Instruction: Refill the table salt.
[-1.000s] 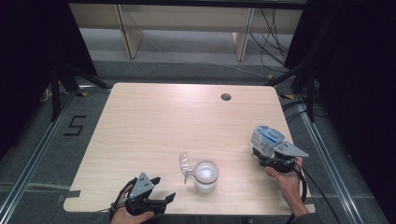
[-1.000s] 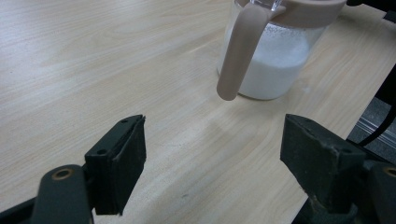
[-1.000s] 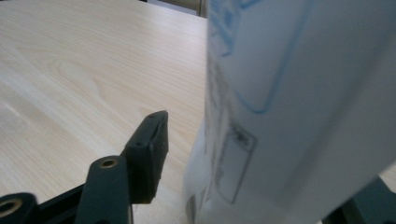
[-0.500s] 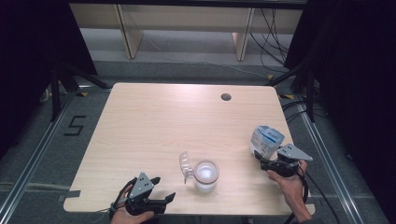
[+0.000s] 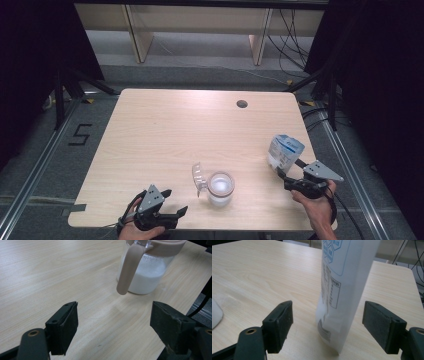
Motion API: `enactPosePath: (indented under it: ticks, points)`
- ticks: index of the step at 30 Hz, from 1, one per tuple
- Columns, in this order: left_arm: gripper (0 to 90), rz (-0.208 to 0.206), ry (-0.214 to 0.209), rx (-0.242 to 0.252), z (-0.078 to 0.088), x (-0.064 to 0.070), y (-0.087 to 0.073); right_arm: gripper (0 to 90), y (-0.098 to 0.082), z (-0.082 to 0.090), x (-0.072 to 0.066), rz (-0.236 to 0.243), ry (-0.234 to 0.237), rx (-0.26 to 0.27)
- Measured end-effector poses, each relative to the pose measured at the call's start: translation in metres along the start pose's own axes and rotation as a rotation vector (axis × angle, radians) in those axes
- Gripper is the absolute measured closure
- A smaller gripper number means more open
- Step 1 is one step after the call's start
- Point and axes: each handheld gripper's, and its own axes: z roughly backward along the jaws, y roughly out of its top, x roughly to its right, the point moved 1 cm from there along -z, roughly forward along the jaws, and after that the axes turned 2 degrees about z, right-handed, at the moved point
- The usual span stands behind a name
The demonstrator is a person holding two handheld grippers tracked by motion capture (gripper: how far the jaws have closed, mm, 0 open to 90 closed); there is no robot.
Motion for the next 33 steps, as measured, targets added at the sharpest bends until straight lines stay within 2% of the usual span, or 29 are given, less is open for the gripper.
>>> enactPosePath:
  ticks: [2, 3, 5, 6, 8, 10, 11, 13, 14, 15, 16, 17, 18, 19, 20, 22, 23, 26, 28, 29, 30, 31, 33]
  points:
    - [22.2, 0.002, -0.008, 0.004, 0.0, 0.0, 0.0, 24.6, -0.001, 0.006, -0.002, -0.01, -0.007, -0.005]
    - [22.2, 0.006, -0.011, 0.007, 0.0, 0.001, 0.001, 24.5, -0.002, 0.008, -0.002, 0.008, -0.012, -0.003]
    - [22.2, 0.009, -0.014, 0.013, 0.0, 0.001, 0.001, 24.5, -0.003, 0.013, -0.006, 0.004, -0.004, -0.022]
    - [22.2, 0.01, -0.005, 0.01, 0.001, 0.001, 0.002, 24.5, -0.003, 0.015, -0.007, 0.01, -0.009, -0.018]
    - [22.2, 0.02, -0.015, 0.026, 0.001, 0.001, 0.003, 24.4, -0.004, 0.02, -0.009, 0.002, -0.003, -0.016]
    - [22.2, 0.001, -0.009, 0.022, 0.002, -0.001, 0.004, 24.3, -0.005, 0.024, -0.011, 0.007, -0.007, -0.018]
    - [22.2, 0.029, -0.012, 0.031, 0.002, 0.0, 0.004, 24.3, -0.005, 0.026, -0.012, 0.013, -0.007, -0.022]
    - [22.1, 0.026, -0.013, 0.03, 0.002, 0.0, 0.006, 24.3, -0.006, 0.029, -0.015, 0.005, -0.003, -0.018]
    - [22.1, 0.022, -0.021, 0.032, 0.002, 0.0, 0.007, 24.3, -0.006, 0.031, -0.016, 0.017, -0.004, -0.018]
    - [22.0, 0.035, -0.022, 0.035, 0.002, 0.001, 0.007, 24.3, -0.007, 0.034, -0.019, -0.016, -0.002, -0.036]
    - [22.0, 0.04, -0.015, 0.034, 0.002, 0.002, 0.008, 24.3, -0.007, 0.034, -0.019, 0.013, 0.0, -0.028]
    - [21.9, 0.042, -0.02, 0.04, 0.002, 0.002, 0.009, 24.3, -0.008, 0.035, -0.019, 0.021, -0.002, -0.033]
    - [21.9, 0.044, -0.023, 0.039, 0.002, 0.002, 0.01, 24.3, -0.008, 0.037, -0.022, -0.008, 0.01, -0.037]
    - [21.9, 0.046, -0.03, 0.042, 0.001, 0.002, 0.011, 24.2, -0.009, 0.037, -0.022, 0.022, 0.003, -0.035]
    - [21.9, 0.057, -0.029, 0.042, 0.001, 0.002, 0.012, 24.2, -0.009, 0.038, -0.025, 0.017, 0.012, -0.048]
    - [21.9, 0.043, -0.038, 0.044, 0.001, 0.001, 0.015, 24.1, -0.01, 0.038, -0.029, 0.025, 0.024, -0.045]
    - [22.0, 0.063, -0.034, 0.042, 0.001, 0.003, 0.016, 24.1, -0.01, 0.039, -0.031, 0.031, 0.028, -0.056]
    - [22.5, 0.066, -0.043, 0.043, 0.0, 0.003, 0.019, 23.9, -0.012, 0.039, -0.036, 0.052, 0.044, -0.069]
    - [22.7, 0.061, -0.043, 0.042, 0.0, 0.004, 0.021, 23.8, -0.014, 0.041, -0.042, 0.011, 0.045, -0.09]
    - [23.1, 0.048, -0.045, 0.037, 0.0, 0.004, 0.023, 23.8, -0.015, 0.04, -0.04, 0.051, 0.055, -0.076]
    - [23.3, 0.064, -0.046, 0.043, -0.002, 0.005, 0.024, 23.8, -0.016, 0.04, -0.042, 0.045, 0.073, -0.083]
    - [23.4, 0.06, -0.045, 0.038, -0.002, 0.005, 0.025, 23.8, -0.017, 0.041, -0.044, 0.044, 0.061, -0.092]
    - [24.2, 0.058, -0.048, 0.035, -0.003, 0.006, 0.026, 23.8, -0.018, 0.041, -0.045, 0.055, 0.083, -0.09]
